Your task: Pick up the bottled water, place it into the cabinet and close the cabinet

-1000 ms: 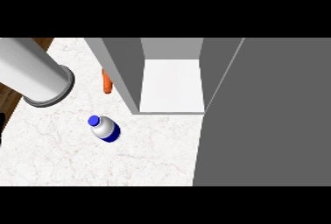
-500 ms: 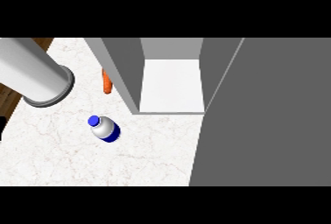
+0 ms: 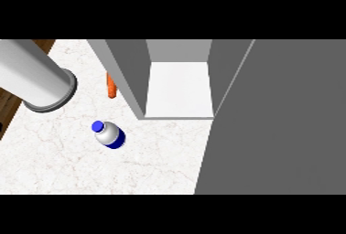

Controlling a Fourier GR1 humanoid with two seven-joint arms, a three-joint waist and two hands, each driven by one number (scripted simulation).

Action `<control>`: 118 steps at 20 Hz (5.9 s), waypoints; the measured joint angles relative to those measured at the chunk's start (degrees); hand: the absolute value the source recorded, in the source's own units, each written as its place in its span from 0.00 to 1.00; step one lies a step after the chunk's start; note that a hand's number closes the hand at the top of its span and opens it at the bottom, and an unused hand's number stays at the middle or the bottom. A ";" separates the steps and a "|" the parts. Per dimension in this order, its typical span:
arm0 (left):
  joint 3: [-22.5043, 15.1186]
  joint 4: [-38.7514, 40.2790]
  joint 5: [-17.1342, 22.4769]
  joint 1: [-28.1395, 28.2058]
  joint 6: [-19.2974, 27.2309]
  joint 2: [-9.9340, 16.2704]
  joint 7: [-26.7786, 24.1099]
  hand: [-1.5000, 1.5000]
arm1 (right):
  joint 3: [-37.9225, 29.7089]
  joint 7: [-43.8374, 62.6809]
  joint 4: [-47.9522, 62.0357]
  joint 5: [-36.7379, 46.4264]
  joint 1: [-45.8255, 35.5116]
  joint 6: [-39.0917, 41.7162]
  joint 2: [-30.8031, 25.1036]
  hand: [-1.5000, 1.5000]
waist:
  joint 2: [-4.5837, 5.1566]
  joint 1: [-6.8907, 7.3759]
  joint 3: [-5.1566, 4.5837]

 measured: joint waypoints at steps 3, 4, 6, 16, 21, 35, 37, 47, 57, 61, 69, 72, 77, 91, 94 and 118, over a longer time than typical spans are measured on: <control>0.23 1.50 0.66 0.43 -0.90 -0.46 -1.77 0.00 | 0.90 -0.81 -0.10 0.20 0.79 -0.76 -1.08 0.00 | 0.00 -0.12 0.00; -0.16 2.11 0.25 0.60 -1.06 -0.71 -2.43 0.00 | 1.41 -0.41 -0.17 0.35 0.46 -1.27 -1.20 0.00 | 0.00 -0.15 0.00; 0.01 3.71 0.38 0.68 -1.72 -0.84 -3.92 0.00 | 0.91 -0.20 -0.15 0.36 -0.25 -1.48 -1.84 0.00 | 0.04 -0.11 0.00; 1.39 16.90 -0.33 -2.40 -2.98 -2.04 -12.01 0.00 | 2.96 -1.02 0.00 1.02 -0.67 -4.26 -3.93 0.00 | 0.08 -0.35 0.00; 2.95 23.93 -0.55 -4.09 -3.06 -2.45 -16.80 0.00 | 3.13 -2.70 0.32 1.15 -0.45 -5.01 -5.18 0.00 | 0.11 -0.33 0.00; 5.14 45.44 0.45 -6.91 -6.02 -3.15 -31.90 0.00 | 5.90 -3.08 0.14 1.93 -0.49 -8.91 -7.68 0.00 | 0.11 -0.45 0.00; 5.42 49.95 0.80 -7.82 -6.48 -3.21 -35.36 0.00 | 5.96 -3.07 0.25 1.93 -0.87 -9.19 -8.03 0.00 | 0.13 -0.46 -0.01; 5.49 63.33 2.34 -12.00 -7.33 -3.68 -43.35 0.00 | 7.09 -2.54 0.55 2.27 -2.07 -11.45 -8.93 0.00 | 0.12 -0.34 0.00; 6.32 77.61 4.13 -16.97 -4.83 -3.77 -52.34 0.00 | 9.57 -3.09 0.44 3.15 -1.89 -13.91 -10.88 0.00 | 0.12 -0.55 -0.02; 6.09 84.14 5.19 -18.65 -3.29 -3.91 -57.44 0.00 | 9.58 -3.49 0.86 3.14 -2.51 -14.42 -11.38 0.00 | 0.16 -0.56 -0.02; 7.78 94.44 7.24 -20.81 -4.18 -3.91 -66.05 0.00 | 10.20 -2.29 0.68 3.55 -3.83 -15.53 -12.11 0.00 | 0.16 -0.47 -0.02; 8.38 95.67 8.29 -20.71 -6.40 -3.34 -67.48 0.00 | 8.91 -1.08 0.58 3.45 -5.00 -15.63 -12.19 0.00 | 0.15 -0.32 -0.02; 10.16 103.01 9.50 -23.96 -9.02 -3.47 -72.70 0.00 | 10.67 -1.20 0.92 3.58 -4.89 -16.50 -11.79 0.00 | 0.18 -0.50 -0.02; 11.13 107.90 14.48 -27.45 -16.09 -2.89 -76.64 1.00 | 9.41 -0.83 0.90 3.50 -5.48 -17.05 -13.06 0.00 | 0.13 -0.28 0.01; 11.66 108.60 15.43 -27.49 -18.42 -2.62 -78.00 1.00 | 9.72 -1.63 0.72 3.55 -4.80 -17.10 -13.95 0.00 | 0.12 -0.36 0.00; -1.80 74.85 17.95 -12.70 -21.97 -3.74 -59.08 1.00 | 10.48 -2.80 1.28 3.48 -4.85 -18.70 -14.90 0.00 | -0.08 0.27 0.07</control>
